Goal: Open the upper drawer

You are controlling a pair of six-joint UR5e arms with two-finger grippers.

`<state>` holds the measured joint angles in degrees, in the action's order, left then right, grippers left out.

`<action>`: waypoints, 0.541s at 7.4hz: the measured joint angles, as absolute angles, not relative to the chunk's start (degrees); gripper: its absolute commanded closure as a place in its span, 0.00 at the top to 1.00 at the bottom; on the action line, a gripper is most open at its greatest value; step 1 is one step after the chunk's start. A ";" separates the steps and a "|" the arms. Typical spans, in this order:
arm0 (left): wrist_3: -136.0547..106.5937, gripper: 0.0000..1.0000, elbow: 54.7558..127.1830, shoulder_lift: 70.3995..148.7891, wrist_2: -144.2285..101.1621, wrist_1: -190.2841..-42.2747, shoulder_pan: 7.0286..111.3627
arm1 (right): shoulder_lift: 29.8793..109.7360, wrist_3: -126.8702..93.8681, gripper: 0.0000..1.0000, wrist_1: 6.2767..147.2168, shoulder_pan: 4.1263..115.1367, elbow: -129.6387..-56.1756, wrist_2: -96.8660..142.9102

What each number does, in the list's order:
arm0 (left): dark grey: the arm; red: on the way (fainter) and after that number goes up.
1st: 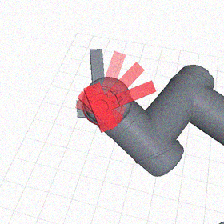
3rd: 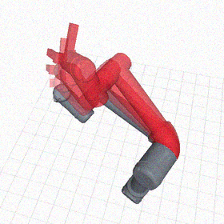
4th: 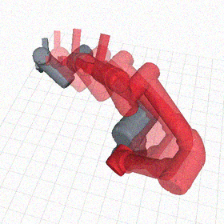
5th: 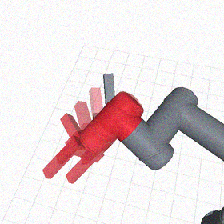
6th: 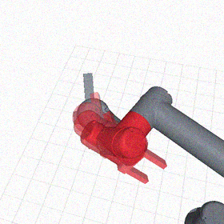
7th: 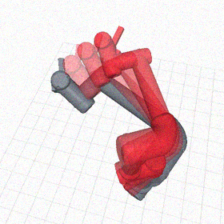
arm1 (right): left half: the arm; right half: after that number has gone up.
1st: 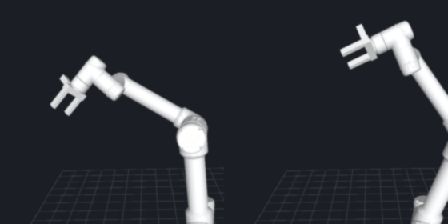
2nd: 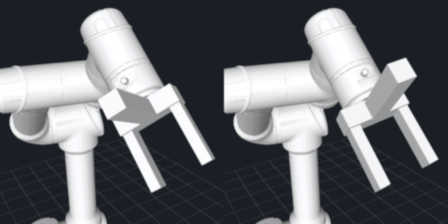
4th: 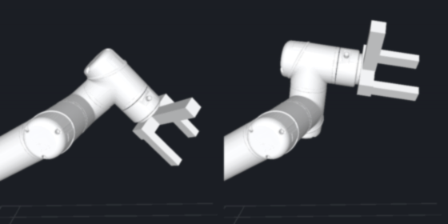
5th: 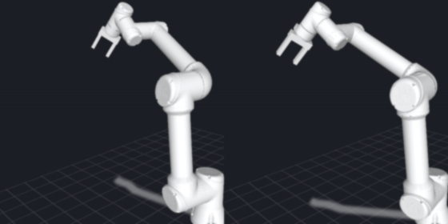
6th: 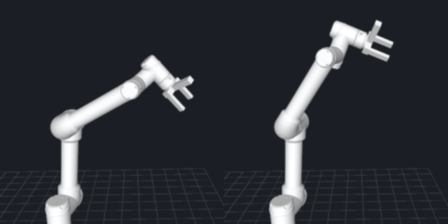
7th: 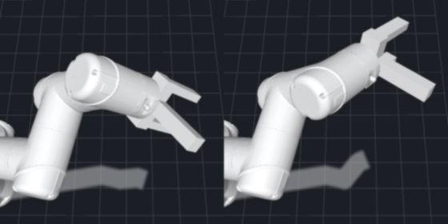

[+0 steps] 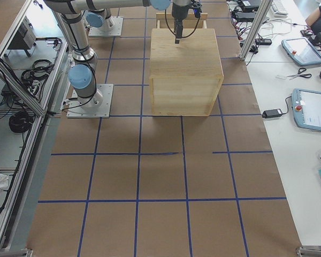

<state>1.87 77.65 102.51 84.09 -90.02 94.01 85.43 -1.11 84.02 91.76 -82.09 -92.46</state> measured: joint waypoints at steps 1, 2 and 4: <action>2.11 1.00 77.69 101.28 84.41 -91.22 91.41 | 85.43 -1.13 1.00 84.02 91.76 -82.09 -92.46; 2.27 1.00 77.93 100.04 84.94 -92.62 89.13 | 85.43 -1.14 1.00 84.02 91.76 -82.09 -92.46; 4.30 1.00 78.10 97.80 86.34 -94.10 85.64 | 85.43 -1.11 1.00 84.02 91.76 -82.09 -92.46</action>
